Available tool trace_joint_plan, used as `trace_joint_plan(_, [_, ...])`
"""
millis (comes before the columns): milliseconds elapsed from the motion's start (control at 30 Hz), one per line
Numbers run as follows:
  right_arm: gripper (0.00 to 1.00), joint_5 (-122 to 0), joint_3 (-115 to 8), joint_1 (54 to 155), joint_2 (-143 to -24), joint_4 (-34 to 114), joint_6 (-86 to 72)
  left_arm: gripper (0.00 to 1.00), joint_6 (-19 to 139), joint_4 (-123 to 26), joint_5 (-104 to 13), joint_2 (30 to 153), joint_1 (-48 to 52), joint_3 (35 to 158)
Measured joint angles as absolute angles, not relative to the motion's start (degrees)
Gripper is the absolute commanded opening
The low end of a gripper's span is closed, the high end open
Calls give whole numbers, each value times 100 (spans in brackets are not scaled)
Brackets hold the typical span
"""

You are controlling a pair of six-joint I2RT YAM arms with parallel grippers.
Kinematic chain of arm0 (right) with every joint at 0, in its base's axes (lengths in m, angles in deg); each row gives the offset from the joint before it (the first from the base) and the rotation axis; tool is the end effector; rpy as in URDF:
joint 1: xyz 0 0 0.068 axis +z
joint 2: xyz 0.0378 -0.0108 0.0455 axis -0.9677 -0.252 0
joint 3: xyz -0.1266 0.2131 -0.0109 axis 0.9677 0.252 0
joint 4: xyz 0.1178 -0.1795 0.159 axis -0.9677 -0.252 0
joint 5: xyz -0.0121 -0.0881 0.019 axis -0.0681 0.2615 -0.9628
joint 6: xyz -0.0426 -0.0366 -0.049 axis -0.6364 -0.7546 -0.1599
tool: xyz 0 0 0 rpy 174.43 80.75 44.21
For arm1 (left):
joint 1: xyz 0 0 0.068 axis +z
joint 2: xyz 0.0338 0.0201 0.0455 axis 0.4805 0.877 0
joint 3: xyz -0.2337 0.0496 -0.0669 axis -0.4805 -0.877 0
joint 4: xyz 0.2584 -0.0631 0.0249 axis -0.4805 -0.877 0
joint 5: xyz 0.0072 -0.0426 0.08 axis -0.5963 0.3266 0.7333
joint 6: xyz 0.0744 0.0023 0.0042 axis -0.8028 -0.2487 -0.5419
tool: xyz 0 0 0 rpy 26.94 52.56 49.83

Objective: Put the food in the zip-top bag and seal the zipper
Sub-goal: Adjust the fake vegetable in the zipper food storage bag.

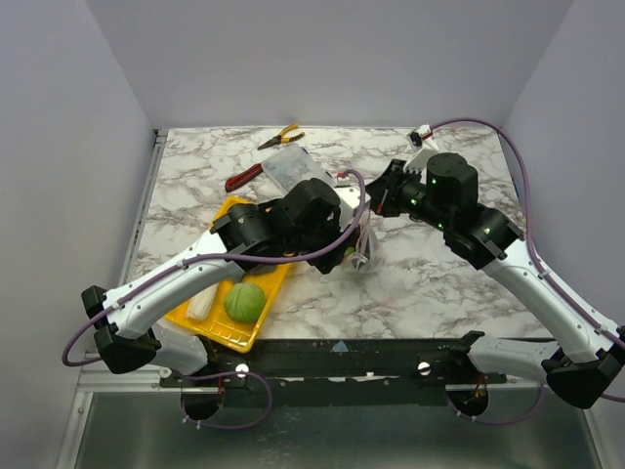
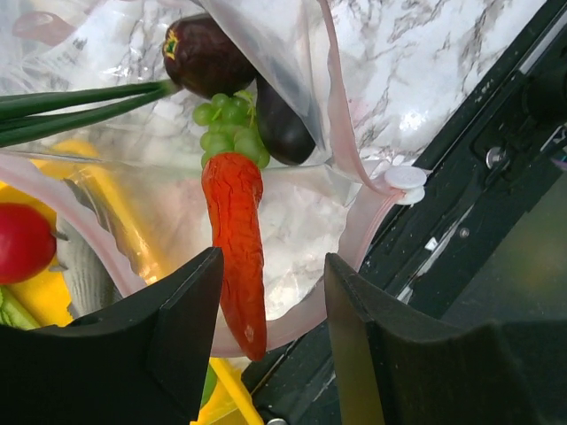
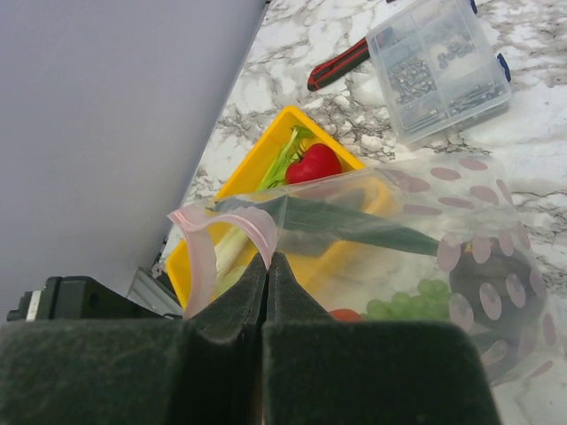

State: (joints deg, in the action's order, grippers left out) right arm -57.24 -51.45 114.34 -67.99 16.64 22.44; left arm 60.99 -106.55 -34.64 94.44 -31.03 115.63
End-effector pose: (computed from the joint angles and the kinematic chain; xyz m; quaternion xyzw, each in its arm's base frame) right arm 0.2250 0.1866 0.3881 -0.0384 0.7953 0.3875 0.4645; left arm 0.1546 -0.2596 0.3705 0.3578 0.8424 -0.2214 0.3366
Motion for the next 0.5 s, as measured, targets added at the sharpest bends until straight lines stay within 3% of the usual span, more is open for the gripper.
trace_joint_plan(333, [1, -5772, -5145, 11434, -6802, 1662, 2247, 52, 5929, -11223, -3457, 9594, -3164, 11563])
trace_joint_plan(500, [1, -5809, -5145, 11434, -6843, 1662, 2247, 45, 5822, -11424, -3457, 9640, -3193, 11563])
